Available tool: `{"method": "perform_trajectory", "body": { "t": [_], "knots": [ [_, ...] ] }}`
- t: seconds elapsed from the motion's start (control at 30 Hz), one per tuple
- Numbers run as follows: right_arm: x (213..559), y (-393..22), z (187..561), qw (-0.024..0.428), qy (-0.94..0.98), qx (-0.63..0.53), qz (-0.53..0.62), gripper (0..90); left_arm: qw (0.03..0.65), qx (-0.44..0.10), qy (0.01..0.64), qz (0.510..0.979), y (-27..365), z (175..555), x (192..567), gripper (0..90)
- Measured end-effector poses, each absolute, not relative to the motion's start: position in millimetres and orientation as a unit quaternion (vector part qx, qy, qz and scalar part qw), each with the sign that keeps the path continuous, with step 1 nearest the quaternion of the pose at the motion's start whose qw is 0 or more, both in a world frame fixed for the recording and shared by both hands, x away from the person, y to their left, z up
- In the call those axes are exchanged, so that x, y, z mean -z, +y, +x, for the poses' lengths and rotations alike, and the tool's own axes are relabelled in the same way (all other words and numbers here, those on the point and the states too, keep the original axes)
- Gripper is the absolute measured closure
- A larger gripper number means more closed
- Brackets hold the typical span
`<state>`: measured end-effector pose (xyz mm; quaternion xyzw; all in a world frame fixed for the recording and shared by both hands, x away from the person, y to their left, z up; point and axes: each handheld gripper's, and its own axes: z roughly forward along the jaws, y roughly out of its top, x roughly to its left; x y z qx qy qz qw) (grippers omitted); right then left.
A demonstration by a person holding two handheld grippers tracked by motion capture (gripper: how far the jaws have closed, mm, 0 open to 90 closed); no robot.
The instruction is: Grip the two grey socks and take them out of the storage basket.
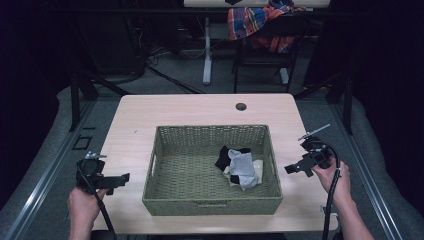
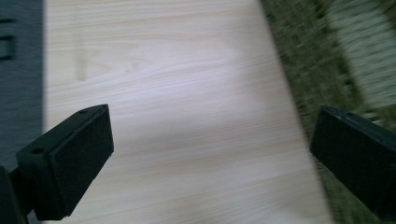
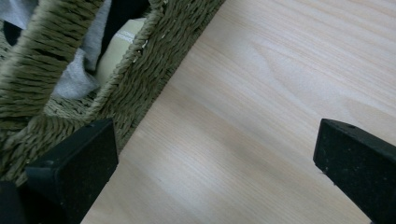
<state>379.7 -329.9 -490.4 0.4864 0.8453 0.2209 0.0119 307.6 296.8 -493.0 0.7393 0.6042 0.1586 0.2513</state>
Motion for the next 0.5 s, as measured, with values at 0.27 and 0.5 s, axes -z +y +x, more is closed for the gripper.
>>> {"method": "perform_trajectory", "body": {
  "t": [0.27,0.5],
  "knots": [
    [491.8,-330.5,380.8,0.014,0.853,-0.199,0.483,0.0,0.226,-0.180,0.596,0.749,293.6,308.1,494.2,0.0],
    [485.9,-328.1,379.8,0.038,0.855,-0.190,0.482,0.0,0.224,-0.178,0.594,0.752,292.9,308.7,494.8,0.0]
  ]
}}
